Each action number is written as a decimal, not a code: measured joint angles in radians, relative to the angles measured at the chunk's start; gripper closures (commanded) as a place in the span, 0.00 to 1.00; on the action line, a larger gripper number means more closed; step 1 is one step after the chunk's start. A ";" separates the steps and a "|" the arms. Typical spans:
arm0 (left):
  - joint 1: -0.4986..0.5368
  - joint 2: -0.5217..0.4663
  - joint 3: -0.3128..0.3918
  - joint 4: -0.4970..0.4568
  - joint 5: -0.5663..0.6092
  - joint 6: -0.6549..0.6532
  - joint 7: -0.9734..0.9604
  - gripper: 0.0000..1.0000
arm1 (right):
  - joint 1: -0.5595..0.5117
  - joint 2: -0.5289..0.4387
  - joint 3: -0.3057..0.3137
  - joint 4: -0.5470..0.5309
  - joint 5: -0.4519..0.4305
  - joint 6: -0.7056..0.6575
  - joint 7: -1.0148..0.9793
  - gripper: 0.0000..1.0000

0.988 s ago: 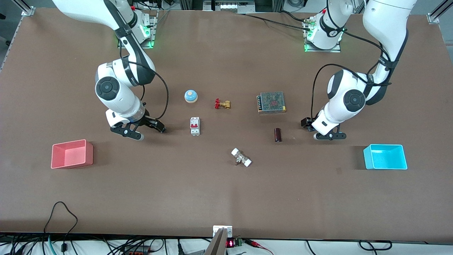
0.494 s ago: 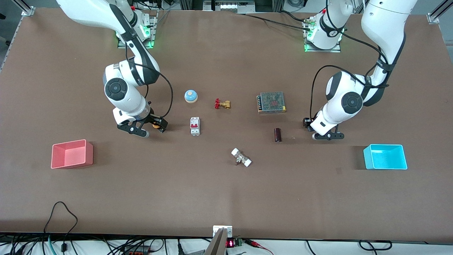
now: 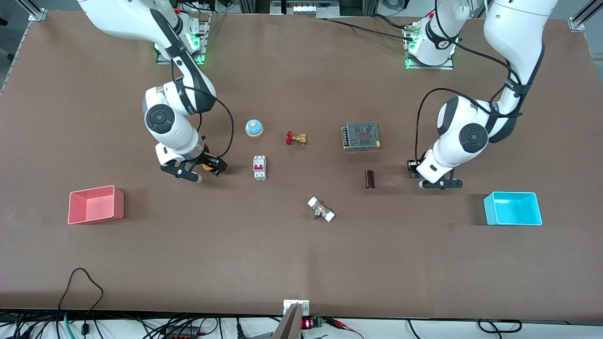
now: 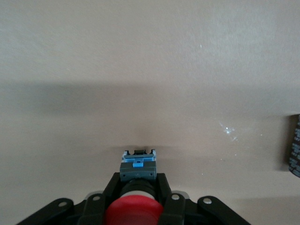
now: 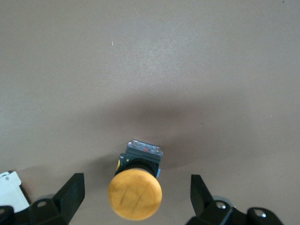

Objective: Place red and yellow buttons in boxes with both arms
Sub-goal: 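Carry the red button to the cyan box while the right gripper carries yellow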

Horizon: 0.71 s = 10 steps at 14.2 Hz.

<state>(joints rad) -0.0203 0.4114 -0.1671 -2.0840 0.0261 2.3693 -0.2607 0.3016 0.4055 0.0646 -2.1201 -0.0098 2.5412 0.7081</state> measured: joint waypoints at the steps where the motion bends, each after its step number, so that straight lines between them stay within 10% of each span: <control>1: 0.005 -0.002 0.002 0.056 0.000 -0.077 0.000 0.66 | 0.000 0.004 0.000 0.000 0.000 0.002 0.000 0.10; 10: 0.143 -0.014 0.023 0.371 0.096 -0.385 0.039 0.66 | 0.000 0.007 0.000 0.000 0.000 0.003 0.001 0.66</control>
<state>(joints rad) 0.1229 0.3970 -0.1439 -1.7132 0.1216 1.9841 -0.2216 0.3016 0.4126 0.0646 -2.1201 -0.0098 2.5443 0.7090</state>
